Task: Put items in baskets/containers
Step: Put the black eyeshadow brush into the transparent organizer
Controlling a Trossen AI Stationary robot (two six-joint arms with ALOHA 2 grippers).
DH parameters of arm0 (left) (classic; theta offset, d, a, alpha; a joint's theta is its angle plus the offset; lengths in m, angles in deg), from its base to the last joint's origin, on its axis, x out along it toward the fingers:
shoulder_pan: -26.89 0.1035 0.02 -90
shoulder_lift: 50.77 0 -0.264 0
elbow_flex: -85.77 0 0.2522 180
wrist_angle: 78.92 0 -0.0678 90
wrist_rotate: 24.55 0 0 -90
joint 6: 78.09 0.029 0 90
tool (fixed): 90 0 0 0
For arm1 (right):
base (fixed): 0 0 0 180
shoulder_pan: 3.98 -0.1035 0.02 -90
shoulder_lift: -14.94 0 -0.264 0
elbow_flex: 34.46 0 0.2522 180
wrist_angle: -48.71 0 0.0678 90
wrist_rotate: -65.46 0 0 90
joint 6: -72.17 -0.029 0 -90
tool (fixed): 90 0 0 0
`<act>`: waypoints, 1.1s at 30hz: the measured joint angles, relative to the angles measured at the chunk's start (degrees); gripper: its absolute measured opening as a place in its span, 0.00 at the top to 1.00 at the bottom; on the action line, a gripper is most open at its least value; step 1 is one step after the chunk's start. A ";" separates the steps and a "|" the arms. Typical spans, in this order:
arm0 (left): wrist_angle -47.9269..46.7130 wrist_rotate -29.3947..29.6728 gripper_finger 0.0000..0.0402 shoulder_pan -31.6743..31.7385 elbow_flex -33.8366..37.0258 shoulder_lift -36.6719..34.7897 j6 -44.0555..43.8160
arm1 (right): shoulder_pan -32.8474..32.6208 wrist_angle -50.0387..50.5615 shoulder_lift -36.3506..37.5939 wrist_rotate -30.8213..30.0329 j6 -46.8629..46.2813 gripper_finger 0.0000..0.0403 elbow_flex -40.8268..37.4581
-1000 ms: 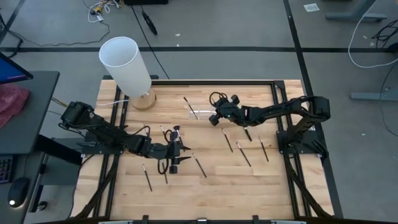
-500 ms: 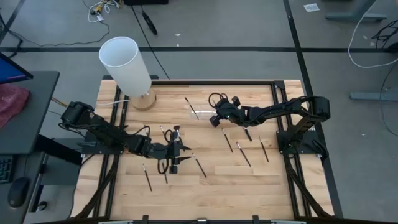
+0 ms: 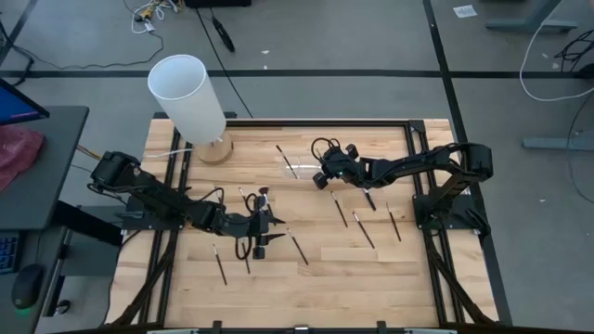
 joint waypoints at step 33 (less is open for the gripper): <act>-0.07 0.79 0.58 -0.02 0.00 0.00 -1.36 | -22.29 -5.28 9.09 1.40 -0.25 0.77 0.04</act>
